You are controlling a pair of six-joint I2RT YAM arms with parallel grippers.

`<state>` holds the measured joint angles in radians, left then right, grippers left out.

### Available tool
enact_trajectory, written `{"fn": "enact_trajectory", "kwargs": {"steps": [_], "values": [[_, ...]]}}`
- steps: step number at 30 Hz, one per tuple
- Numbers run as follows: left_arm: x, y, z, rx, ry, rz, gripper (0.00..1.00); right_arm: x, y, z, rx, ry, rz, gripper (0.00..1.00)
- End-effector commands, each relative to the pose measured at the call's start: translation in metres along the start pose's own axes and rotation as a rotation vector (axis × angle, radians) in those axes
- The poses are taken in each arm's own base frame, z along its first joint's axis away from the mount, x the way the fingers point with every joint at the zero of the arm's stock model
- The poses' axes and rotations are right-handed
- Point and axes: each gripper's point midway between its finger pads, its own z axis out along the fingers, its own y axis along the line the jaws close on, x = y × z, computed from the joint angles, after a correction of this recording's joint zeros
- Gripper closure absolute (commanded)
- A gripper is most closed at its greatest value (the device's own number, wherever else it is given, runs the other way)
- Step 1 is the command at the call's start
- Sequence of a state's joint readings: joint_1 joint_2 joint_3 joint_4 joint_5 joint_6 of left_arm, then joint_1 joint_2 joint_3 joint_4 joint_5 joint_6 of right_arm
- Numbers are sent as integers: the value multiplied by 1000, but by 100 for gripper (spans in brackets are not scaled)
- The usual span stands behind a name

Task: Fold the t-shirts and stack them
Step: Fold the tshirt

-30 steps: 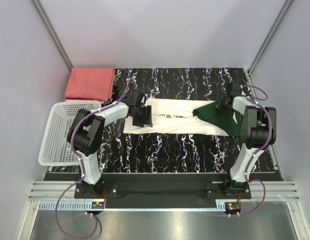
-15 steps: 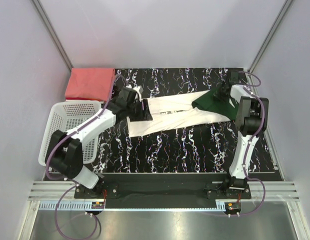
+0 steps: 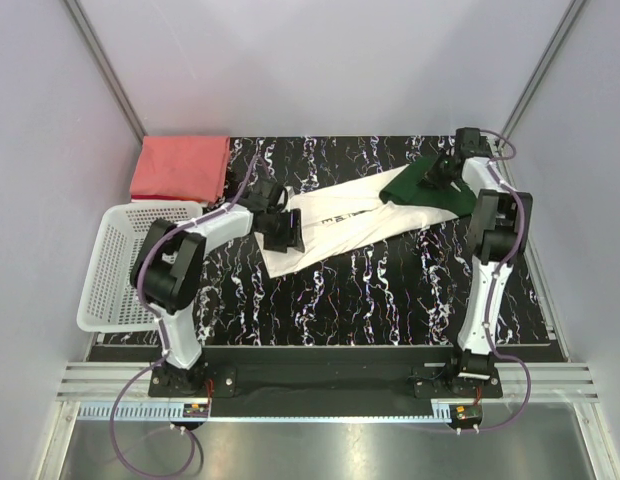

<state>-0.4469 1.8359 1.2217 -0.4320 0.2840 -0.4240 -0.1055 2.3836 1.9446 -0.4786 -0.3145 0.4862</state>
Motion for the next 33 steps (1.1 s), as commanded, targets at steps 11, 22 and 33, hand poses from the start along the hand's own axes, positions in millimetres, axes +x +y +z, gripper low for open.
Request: {"fn": "enact_trajectory", "kwargs": {"steps": [11,22,33], "values": [[68,21,-5,-73,-1,-40,42,-9,24,-174,-11,-210,136,75],[188,-128,-28,307,100,42,41,57,-35,-123,105,-81,241,77],[90,-160,-112,275,-164,254,39,46,-67,-53,183,-32,239,80]]}}
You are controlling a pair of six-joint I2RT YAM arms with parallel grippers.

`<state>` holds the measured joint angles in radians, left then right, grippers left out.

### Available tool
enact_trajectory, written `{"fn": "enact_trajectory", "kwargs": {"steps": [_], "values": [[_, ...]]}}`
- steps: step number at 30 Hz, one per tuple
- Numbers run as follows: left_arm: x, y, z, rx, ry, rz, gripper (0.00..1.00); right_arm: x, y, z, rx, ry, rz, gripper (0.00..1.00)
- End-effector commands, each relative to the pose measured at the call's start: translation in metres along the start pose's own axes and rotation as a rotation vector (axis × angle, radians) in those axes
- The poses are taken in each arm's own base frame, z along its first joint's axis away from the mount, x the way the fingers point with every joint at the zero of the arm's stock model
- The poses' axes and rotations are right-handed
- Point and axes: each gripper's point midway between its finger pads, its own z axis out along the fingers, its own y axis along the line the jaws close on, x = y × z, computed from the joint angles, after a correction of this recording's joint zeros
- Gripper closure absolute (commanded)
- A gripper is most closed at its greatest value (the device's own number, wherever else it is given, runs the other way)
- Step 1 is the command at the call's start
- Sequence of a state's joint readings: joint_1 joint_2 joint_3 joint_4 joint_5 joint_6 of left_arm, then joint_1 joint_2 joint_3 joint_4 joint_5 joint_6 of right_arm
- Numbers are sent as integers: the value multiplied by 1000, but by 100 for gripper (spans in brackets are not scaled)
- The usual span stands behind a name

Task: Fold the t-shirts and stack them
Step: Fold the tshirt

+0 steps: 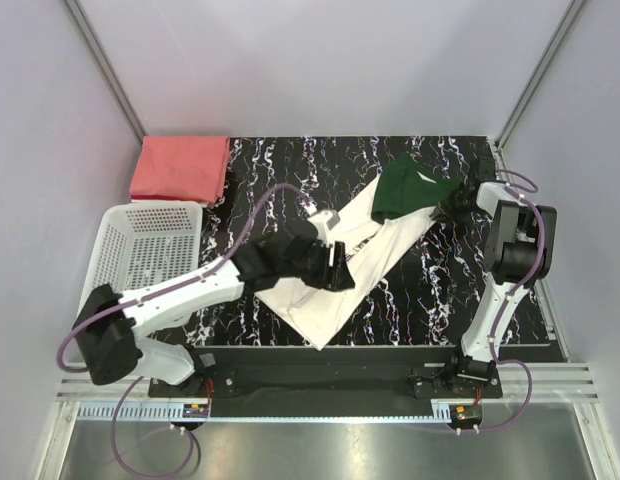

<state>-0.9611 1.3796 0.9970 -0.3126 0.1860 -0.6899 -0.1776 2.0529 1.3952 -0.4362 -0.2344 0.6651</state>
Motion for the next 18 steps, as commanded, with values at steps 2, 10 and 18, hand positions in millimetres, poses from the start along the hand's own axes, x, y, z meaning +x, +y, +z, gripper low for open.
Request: {"fn": "enact_trajectory", "kwargs": {"steps": [2,10,18], "values": [[-33,23,-33,-54,-81,53,39,-34,17,18,-15,-84,-55,80],[-62,61,-58,-20,-122,-16,39,-62,42,31,-55,-56,-213,80],[-118,84,-65,-50,-143,64,39,-76,116,-43,-208,-163,-245,70]]}}
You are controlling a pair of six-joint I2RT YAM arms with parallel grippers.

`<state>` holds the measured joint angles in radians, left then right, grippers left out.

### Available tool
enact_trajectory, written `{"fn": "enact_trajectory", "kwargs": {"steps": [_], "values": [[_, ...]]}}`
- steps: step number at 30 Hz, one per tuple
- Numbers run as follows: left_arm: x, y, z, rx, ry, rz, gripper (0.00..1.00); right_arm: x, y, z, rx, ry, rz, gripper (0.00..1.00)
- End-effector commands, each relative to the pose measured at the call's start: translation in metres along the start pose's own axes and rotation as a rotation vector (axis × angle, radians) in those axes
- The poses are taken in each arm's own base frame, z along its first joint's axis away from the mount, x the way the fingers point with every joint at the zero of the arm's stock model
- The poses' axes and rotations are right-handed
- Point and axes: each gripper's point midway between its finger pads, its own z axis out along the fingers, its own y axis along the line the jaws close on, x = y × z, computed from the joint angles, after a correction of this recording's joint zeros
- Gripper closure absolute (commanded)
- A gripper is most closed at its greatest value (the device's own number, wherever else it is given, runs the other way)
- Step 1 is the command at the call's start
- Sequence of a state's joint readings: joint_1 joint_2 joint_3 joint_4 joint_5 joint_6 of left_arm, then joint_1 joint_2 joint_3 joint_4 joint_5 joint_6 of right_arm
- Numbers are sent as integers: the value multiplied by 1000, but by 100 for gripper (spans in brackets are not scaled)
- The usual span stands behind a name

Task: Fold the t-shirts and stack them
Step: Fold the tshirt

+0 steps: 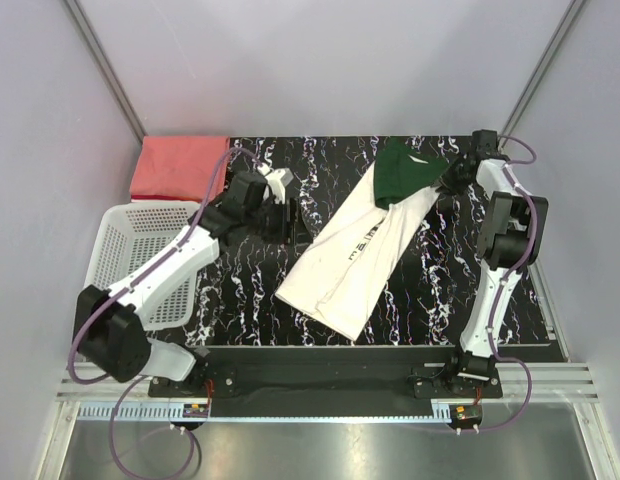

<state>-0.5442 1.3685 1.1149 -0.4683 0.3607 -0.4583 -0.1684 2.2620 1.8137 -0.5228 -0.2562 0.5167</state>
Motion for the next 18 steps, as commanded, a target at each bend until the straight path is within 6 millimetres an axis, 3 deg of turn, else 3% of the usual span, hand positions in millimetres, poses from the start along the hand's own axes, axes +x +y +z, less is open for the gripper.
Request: {"fn": "enact_trajectory", "kwargs": {"steps": [1,3,9,13,18], "values": [[-32,-1,-5,35,-33,111,39,-24,64,-51,-117,-97,-63,69],[-35,15,0,-13,-14,107,39,-22,79,-49,-137,-96,-66,68],[-12,28,19,4,57,85,39,5,95,-25,-119,-52,-115,61],[-8,19,19,54,63,75,38,22,95,-2,-100,-8,-153,61],[-12,19,14,46,40,85,38,42,96,12,-33,6,-244,60]]}}
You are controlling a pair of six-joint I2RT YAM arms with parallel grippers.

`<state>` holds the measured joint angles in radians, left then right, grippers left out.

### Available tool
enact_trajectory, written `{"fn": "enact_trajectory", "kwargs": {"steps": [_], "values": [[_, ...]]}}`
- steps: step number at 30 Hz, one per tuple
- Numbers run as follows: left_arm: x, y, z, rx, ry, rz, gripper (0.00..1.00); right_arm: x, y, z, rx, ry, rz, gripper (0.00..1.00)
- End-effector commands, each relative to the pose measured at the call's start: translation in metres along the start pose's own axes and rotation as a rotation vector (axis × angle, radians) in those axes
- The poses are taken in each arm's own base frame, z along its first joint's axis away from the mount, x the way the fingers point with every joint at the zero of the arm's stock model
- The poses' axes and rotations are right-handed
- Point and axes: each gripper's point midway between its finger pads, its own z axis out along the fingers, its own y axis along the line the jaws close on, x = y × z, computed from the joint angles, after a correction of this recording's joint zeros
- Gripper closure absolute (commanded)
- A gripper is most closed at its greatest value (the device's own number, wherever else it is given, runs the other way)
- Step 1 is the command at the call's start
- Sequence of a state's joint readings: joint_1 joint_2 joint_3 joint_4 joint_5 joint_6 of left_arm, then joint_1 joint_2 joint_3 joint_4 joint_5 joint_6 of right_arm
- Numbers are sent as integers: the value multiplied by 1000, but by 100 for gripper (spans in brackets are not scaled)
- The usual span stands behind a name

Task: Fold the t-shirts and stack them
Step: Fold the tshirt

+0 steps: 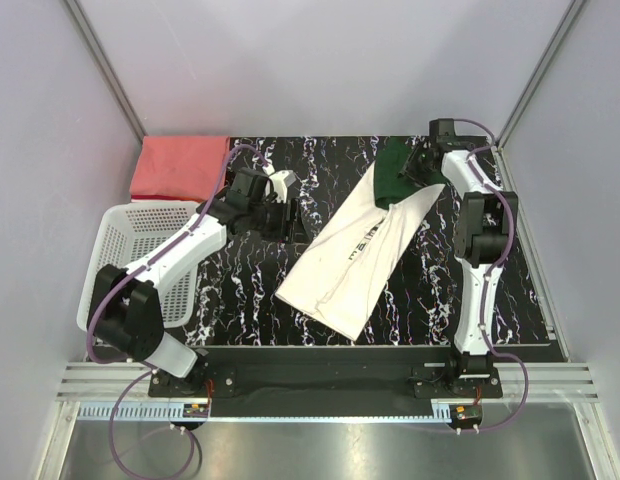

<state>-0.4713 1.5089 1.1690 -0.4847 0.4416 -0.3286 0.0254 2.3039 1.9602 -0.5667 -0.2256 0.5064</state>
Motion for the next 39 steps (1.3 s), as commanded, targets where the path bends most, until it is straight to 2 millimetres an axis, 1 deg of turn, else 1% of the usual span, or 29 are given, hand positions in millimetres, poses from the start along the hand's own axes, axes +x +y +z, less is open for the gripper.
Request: {"fn": "enact_trajectory", "kwargs": {"steps": [1,6,11,16,30,31,33,34,36,37,39], "values": [[-8,-13,-9,49,-41,45,38,1,-3,4,67,-10,-76,60],[-9,-12,-10,46,-45,43,38,3,-8,5,106,-20,-110,59],[-9,-10,-10,46,-45,39,38,11,-17,11,121,13,-107,58],[-9,-9,-9,45,-40,35,38,20,-16,14,122,38,-107,59],[-12,-7,-12,41,-51,30,38,29,-15,18,134,75,-79,62],[-12,-7,-12,41,-50,28,38,29,-18,19,144,74,-77,68],[-11,-6,-12,41,-51,27,38,30,-17,19,146,72,-82,75],[-12,-6,-12,40,-53,29,38,29,-17,18,148,69,-81,86],[-12,-6,-12,40,-51,27,38,27,-16,16,145,64,-83,97],[-12,-6,-12,42,-52,28,38,27,-14,14,141,62,-84,100],[-11,-6,-12,40,-50,24,38,21,-9,7,134,44,-84,100]]}}
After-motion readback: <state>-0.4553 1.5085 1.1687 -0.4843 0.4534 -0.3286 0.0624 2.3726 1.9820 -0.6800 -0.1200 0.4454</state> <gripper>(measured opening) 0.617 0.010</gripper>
